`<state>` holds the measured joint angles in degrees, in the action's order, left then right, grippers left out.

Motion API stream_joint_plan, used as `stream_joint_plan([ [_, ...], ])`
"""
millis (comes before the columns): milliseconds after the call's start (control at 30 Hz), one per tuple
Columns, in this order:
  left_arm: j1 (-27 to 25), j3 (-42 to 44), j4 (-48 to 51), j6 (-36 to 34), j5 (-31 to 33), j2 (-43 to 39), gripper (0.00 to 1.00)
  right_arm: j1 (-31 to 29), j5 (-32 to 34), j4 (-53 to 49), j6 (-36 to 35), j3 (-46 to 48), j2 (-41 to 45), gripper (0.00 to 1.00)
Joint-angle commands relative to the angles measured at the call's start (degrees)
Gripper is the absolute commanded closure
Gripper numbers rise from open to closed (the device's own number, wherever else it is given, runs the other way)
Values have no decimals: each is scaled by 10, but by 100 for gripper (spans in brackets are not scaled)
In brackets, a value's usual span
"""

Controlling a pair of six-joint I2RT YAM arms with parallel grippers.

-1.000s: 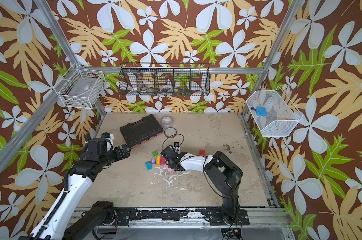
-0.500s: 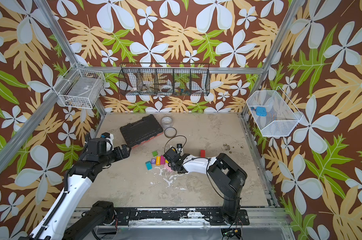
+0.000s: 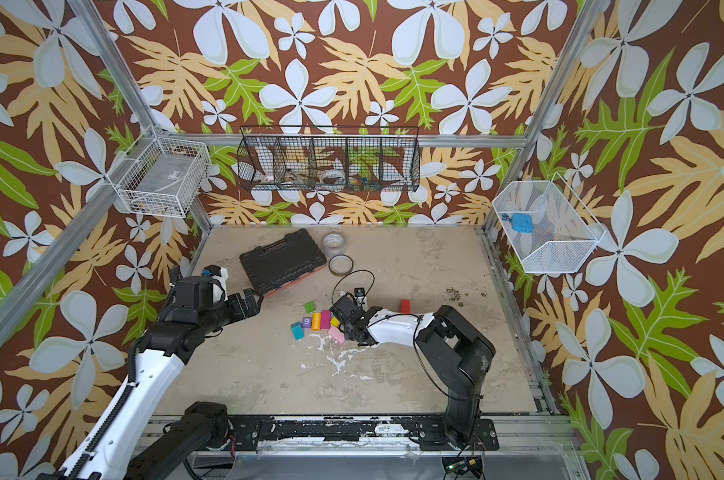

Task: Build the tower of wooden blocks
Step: 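Lift the red block with the right gripper and carry it farther from the robot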

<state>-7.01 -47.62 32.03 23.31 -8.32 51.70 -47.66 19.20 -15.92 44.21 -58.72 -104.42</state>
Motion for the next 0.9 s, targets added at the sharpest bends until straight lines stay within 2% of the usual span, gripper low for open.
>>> stream_joint_plan([
  [0,-21,-1,-12,-14,-43,11,2,1,-11,1,-9,-5,-6,59],
  [200,-101,0,-15,-20,-67,39,0,25,-17,7,-27,7,13,77],
  [267,-113,0,-13,-20,-65,50,0,44,-22,10,-46,9,28,81],
  [533,-116,-3,-8,-18,-57,65,0,152,-41,-5,-132,-31,65,83],
  [700,-116,-3,-7,-17,-58,69,0,207,-48,-27,-174,-103,19,84],
  [867,-116,-3,-7,-19,-60,73,0,237,-60,-43,-199,-179,-56,84],
])
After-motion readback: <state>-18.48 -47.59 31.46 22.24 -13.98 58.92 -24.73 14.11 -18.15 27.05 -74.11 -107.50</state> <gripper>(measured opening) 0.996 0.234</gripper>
